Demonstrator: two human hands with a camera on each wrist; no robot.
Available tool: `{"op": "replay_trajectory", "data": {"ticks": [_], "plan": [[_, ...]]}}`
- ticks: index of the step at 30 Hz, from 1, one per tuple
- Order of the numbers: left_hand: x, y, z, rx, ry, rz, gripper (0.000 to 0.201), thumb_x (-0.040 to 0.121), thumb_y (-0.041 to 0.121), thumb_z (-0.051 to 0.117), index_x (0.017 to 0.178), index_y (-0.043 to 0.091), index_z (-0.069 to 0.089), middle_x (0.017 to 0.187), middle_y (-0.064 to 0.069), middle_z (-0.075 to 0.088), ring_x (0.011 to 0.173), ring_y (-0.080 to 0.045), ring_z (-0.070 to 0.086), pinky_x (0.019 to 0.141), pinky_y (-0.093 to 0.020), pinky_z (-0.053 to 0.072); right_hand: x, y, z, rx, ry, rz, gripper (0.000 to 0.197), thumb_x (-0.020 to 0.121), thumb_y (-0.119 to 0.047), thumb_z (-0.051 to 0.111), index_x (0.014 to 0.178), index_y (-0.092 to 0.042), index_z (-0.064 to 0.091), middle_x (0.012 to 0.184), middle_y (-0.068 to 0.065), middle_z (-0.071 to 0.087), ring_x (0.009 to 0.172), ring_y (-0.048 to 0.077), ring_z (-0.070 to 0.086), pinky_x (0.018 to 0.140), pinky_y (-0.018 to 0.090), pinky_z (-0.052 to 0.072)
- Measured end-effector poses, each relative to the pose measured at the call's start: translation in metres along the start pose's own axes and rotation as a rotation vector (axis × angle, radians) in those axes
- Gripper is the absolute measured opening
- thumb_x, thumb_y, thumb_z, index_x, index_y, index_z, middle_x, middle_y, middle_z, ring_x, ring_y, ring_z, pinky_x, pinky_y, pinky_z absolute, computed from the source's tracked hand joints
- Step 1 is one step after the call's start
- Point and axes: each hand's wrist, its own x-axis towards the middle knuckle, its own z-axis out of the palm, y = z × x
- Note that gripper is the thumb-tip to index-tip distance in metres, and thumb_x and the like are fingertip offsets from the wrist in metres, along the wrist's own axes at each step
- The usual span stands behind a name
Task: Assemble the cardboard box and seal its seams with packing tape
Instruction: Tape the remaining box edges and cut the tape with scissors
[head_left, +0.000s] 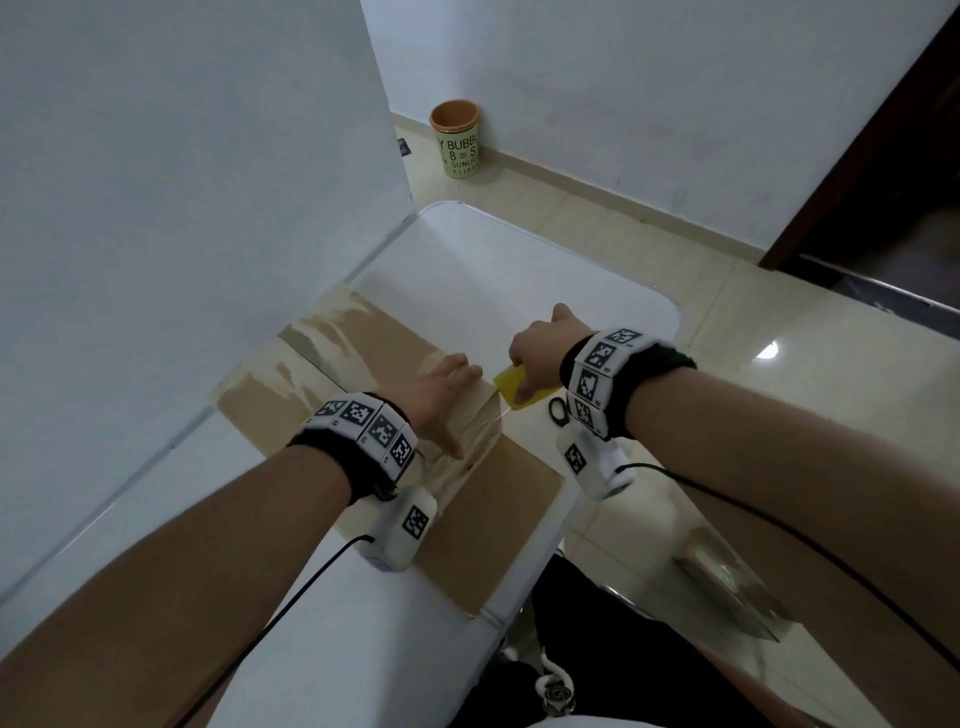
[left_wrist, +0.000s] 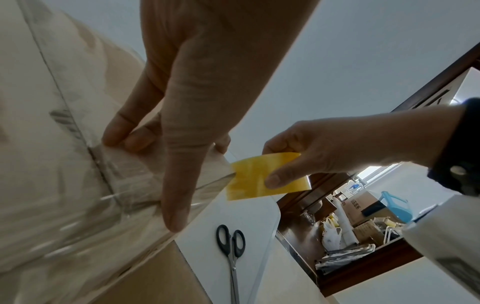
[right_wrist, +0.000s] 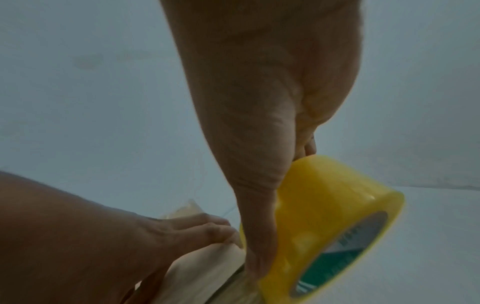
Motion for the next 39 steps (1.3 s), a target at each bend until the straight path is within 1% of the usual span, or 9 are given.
{"op": "replay_trajectory", "data": {"ticks": [11,16,19,22,25,28,30,35,39], "plan": [[-0.003,-0.004,0.0,-0.024,-0.011,-0.013,0.117,0.065,0.044,0.085,0.152,0.03,0.008,0.157,0.011,-0.002,0.136,-0.024,0.035,0.1,-0.036,0.039,0.019,-0.015,0.017,0.02,0.171,0.063,0.016,0.083,-0.039,0.059,0.082,-0.023,0.057,0.077,-0.004,0.057,0.074,0.02,0.054,0.085,0.032,0.03],[-0.002,-0.004,-0.004,0.01,-0.02,-0.014,0.118,0.065,0.049,0.082,0.152,0.03,0.005,0.157,0.012,-0.003,0.132,-0.023,0.041,0.095,-0.035,0.042,0.032,-0.013,0.016,0.017,0.145,0.026,0.027,0.085,-0.046,0.058,0.1,-0.025,0.066,0.093,-0.004,0.067,0.089,0.019,0.063,0.086,0.033,0.035],[0.001,-0.005,-0.004,0.01,-0.033,-0.015,0.118,0.065,0.049,0.082,0.151,0.031,0.003,0.156,0.014,-0.004,0.127,-0.024,0.046,0.091,-0.033,0.042,0.04,-0.01,0.017,0.102,0.097,0.042,0.038,0.083,-0.044,0.057,0.112,-0.022,0.068,0.098,0.0,0.069,0.089,0.021,0.066,0.072,0.032,0.04],[0.003,-0.003,-0.005,0.013,-0.046,-0.026,0.116,0.064,0.048,0.083,0.15,0.031,0.007,0.156,0.014,-0.003,0.126,-0.026,0.045,0.091,-0.034,0.043,0.041,-0.006,0.016,0.118,0.001,0.081,0.041,0.085,-0.05,0.06,0.092,-0.01,0.067,0.07,0.002,0.056,0.058,0.017,0.053,0.056,0.026,0.04],[0.005,-0.002,-0.005,0.02,-0.064,-0.031,0.116,0.062,0.049,0.084,0.149,0.031,0.01,0.155,0.013,-0.001,0.127,-0.026,0.044,0.095,-0.038,0.046,0.045,-0.002,0.015,0.219,-0.134,0.062,0.052,0.087,-0.052,0.061,0.066,-0.006,0.049,0.062,0.002,0.043,0.051,0.014,0.04,0.045,0.023,0.032],[0.007,-0.004,-0.004,0.0,-0.071,-0.022,0.116,0.06,0.049,0.085,0.147,0.031,0.012,0.153,0.013,0.002,0.126,-0.026,0.044,0.096,-0.043,0.047,0.042,0.016,0.007,0.281,-0.21,0.058,0.028,0.083,-0.035,0.071,0.083,-0.009,0.061,0.081,0.004,0.053,0.07,0.018,0.049,0.064,0.024,0.041],[0.007,-0.003,-0.004,0.008,-0.065,-0.015,0.114,0.06,0.049,0.085,0.147,0.03,0.013,0.153,0.012,0.003,0.125,-0.025,0.045,0.095,-0.042,0.048,0.039,0.024,0.002,0.285,-0.182,0.007,0.035,0.081,-0.032,0.073,0.105,-0.009,0.066,0.096,0.009,0.061,0.082,0.022,0.05,0.073,0.031,0.042],[0.006,-0.005,-0.001,0.024,-0.038,-0.006,0.115,0.061,0.051,0.083,0.148,0.03,0.01,0.154,0.012,0.001,0.125,-0.025,0.046,0.093,-0.039,0.047,0.05,0.018,-0.002,0.185,-0.113,-0.037,0.032,0.074,-0.036,0.079,0.081,-0.011,0.061,0.062,-0.004,0.05,0.068,0.019,0.052,0.049,0.02,0.035],[0.007,-0.006,0.001,0.015,-0.044,-0.003,0.117,0.063,0.051,0.083,0.15,0.029,0.007,0.155,0.012,-0.003,0.129,-0.024,0.042,0.095,-0.037,0.044,0.045,0.016,-0.004,0.238,-0.008,-0.008,0.033,0.077,-0.025,0.075,0.107,-0.014,0.067,0.087,0.001,0.052,0.078,0.022,0.048,0.068,0.031,0.043]]}}
